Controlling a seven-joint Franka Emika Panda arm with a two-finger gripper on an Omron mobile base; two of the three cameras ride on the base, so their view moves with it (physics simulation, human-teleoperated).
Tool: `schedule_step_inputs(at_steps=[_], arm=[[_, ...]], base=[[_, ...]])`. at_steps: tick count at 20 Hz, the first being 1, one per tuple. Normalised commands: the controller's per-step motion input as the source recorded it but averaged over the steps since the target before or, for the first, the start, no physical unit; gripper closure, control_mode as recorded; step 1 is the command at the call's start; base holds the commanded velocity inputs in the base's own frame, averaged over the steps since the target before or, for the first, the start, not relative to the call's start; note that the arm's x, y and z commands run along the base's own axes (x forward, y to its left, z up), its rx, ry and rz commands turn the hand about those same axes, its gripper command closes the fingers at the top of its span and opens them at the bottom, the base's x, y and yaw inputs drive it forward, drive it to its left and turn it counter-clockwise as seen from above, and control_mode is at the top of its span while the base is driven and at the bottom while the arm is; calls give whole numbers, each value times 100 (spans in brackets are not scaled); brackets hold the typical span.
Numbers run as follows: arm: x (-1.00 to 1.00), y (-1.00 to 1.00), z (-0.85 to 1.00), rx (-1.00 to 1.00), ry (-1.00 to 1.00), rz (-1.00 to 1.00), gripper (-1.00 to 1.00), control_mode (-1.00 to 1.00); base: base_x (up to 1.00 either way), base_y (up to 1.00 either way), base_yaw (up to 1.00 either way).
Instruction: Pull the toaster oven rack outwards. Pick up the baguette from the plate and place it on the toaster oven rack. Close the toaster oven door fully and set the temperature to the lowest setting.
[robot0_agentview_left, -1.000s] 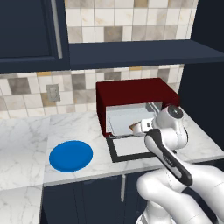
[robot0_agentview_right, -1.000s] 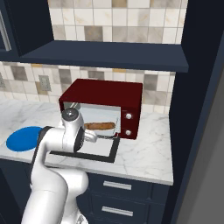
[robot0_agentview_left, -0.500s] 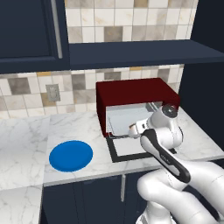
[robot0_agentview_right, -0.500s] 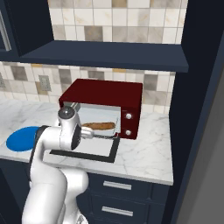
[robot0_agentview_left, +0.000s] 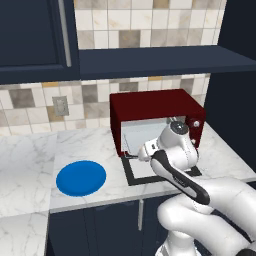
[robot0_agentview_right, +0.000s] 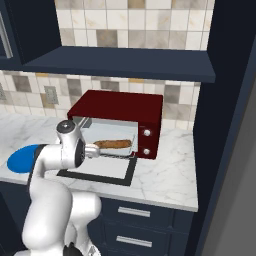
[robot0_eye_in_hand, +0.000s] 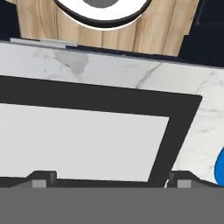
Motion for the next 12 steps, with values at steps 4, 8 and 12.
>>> schedule_step_inputs(at_steps=[4, 8, 12], arm=[[0, 24, -31, -4, 0, 0, -100, -100], [8, 7, -29, 0, 0, -1, -100, -100], [6, 0, -27, 0, 0, -6, -100, -100]], base=[[0, 0, 0], [0, 0, 0], [0, 0, 0]])
